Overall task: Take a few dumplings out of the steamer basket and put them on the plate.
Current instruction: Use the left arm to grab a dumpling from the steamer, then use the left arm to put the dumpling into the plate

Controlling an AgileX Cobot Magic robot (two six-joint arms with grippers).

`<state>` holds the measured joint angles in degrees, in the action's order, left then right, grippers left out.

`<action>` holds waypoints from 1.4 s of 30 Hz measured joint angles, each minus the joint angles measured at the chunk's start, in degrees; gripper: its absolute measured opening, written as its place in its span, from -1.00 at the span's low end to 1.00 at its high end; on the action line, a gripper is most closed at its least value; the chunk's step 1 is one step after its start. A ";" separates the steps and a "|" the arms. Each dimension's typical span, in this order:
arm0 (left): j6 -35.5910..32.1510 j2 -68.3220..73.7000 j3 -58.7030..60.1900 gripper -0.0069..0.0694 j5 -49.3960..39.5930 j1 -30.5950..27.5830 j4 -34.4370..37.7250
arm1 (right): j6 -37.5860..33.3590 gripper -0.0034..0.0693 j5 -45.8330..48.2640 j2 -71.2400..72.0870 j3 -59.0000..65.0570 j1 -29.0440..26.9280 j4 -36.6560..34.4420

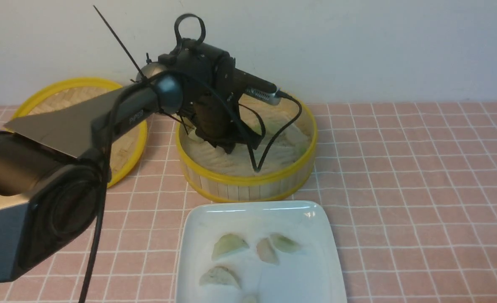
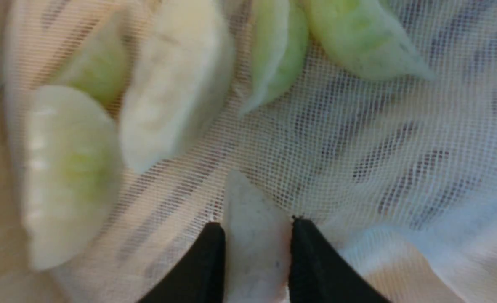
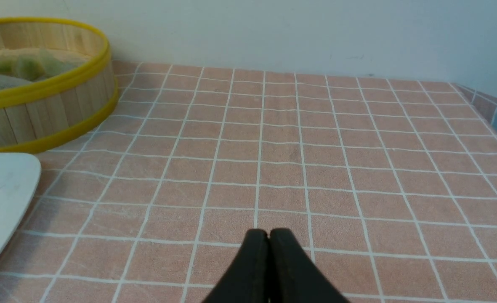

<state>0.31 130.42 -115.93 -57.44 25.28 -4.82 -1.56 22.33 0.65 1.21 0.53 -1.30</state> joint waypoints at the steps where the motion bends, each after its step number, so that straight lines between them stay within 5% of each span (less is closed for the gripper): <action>1: -0.31 -1.72 -0.46 -0.36 -2.47 0.20 0.21 | 0.00 -0.95 0.00 0.00 0.00 0.00 0.00; 11: -1.60 -19.28 -0.58 -0.36 -13.21 2.26 5.19 | 0.00 -0.95 0.00 0.00 0.00 0.00 0.00; 18: -1.95 -28.82 15.51 -0.37 -13.26 5.63 13.48 | 0.00 -0.95 0.00 0.00 0.00 0.00 0.00; 29: -2.00 -21.15 27.47 -0.37 -10.59 9.24 15.47 | 0.00 -0.95 0.00 0.00 0.00 0.00 0.00; 33: -2.00 -17.62 27.47 -0.17 -10.34 9.24 15.77 | 0.00 -0.95 0.00 0.00 0.00 0.00 0.00; 38: -1.95 -15.77 27.04 0.39 -11.42 9.24 15.71 | 0.00 -0.95 0.00 0.00 0.00 0.00 0.00; 42: -1.81 -16.15 23.22 0.44 -11.70 9.24 14.97 | 0.07 -0.95 0.00 0.00 0.00 0.00 0.00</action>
<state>-1.50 114.27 -92.71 -69.14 34.52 10.15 -1.50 22.33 0.65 1.21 0.53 -1.30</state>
